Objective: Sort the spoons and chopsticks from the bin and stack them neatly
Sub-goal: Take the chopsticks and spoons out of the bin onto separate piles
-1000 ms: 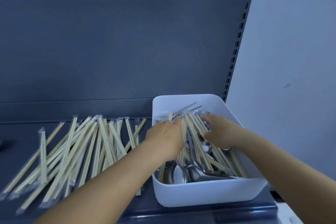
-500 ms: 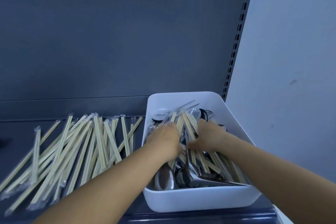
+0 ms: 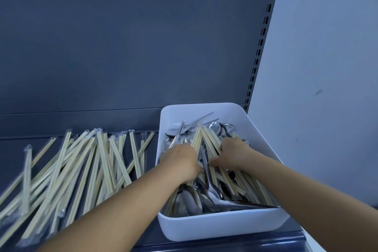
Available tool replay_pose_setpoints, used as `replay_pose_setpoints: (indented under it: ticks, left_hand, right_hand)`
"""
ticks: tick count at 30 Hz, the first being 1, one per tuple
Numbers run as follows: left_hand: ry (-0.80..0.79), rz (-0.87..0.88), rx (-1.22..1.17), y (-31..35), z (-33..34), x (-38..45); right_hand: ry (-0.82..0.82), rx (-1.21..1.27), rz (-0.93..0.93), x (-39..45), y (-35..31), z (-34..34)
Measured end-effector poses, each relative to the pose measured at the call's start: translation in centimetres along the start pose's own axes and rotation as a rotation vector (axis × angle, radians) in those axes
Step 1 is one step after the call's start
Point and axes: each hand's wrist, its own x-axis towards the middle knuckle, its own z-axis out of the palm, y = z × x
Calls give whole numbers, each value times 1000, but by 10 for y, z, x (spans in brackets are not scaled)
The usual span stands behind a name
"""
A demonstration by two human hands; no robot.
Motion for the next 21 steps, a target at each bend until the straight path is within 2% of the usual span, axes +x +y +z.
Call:
replay_pose_setpoints:
  ticks: [5, 10, 21]
  left_hand:
    - [-24, -35, -82, -2, 1, 2]
    - [9, 4, -106, -5, -1, 5]
    - [-38, -22, -258, -3, -4, 6]
  right_hand:
    - [-41, 77, 36, -3, 0, -3]
    - [-34, 138, 48, 0, 1, -2]
    - [-32, 145, 92, -2, 4, -14]
